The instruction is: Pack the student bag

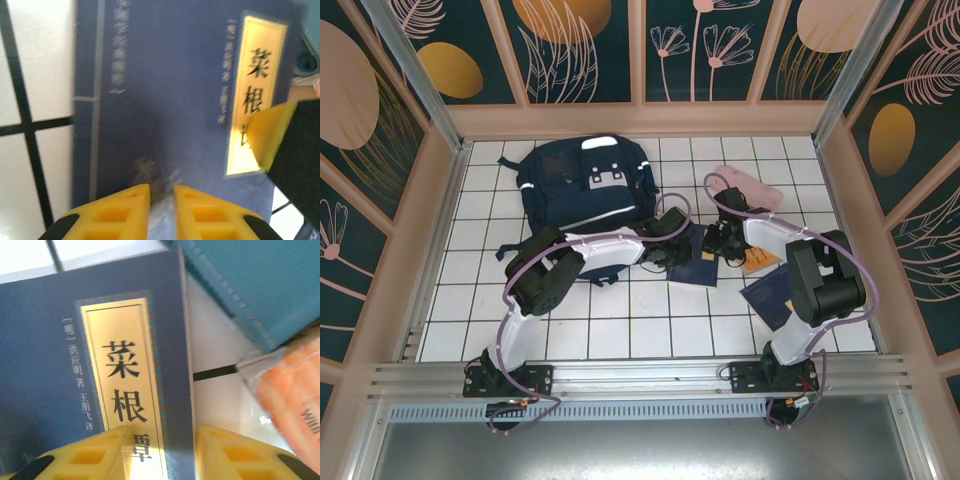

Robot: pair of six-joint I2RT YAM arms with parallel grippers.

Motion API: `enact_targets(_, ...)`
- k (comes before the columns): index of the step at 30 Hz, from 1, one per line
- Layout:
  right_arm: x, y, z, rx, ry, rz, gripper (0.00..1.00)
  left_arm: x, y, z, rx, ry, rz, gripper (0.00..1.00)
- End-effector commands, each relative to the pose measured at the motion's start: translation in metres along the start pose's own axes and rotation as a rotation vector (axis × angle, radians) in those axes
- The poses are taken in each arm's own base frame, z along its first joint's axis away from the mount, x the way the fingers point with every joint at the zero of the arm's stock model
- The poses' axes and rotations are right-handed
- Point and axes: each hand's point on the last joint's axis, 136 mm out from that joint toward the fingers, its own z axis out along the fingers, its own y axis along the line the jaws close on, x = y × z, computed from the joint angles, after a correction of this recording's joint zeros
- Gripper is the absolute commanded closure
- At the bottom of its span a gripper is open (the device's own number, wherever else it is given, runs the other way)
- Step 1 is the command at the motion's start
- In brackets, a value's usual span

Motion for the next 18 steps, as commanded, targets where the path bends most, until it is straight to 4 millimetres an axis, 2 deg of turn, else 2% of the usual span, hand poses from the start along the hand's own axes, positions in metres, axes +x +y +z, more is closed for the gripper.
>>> enact_targets(1,0.001,0.024,-0.026,-0.122,-0.003,-0.055,0.63,0.021,0.033,0.019,-0.127,0.057,-0.006,0.81)
enact_targets(5,0.000,0.036,-0.046,-0.189,-0.031,-0.078,0.64,0.029,0.045,0.022,-0.162,0.075,-0.010,0.81)
enact_targets(8,-0.001,0.040,-0.053,-0.211,-0.038,-0.085,0.71,0.033,0.048,0.024,-0.162,0.087,-0.014,0.82)
enact_targets(12,-0.002,0.037,-0.049,-0.184,-0.033,-0.094,0.79,0.032,0.045,0.022,-0.147,0.084,-0.012,0.82)
enact_targets(18,0.000,0.028,-0.036,-0.128,-0.008,-0.095,0.79,0.031,0.040,0.022,-0.132,0.085,-0.007,0.82)
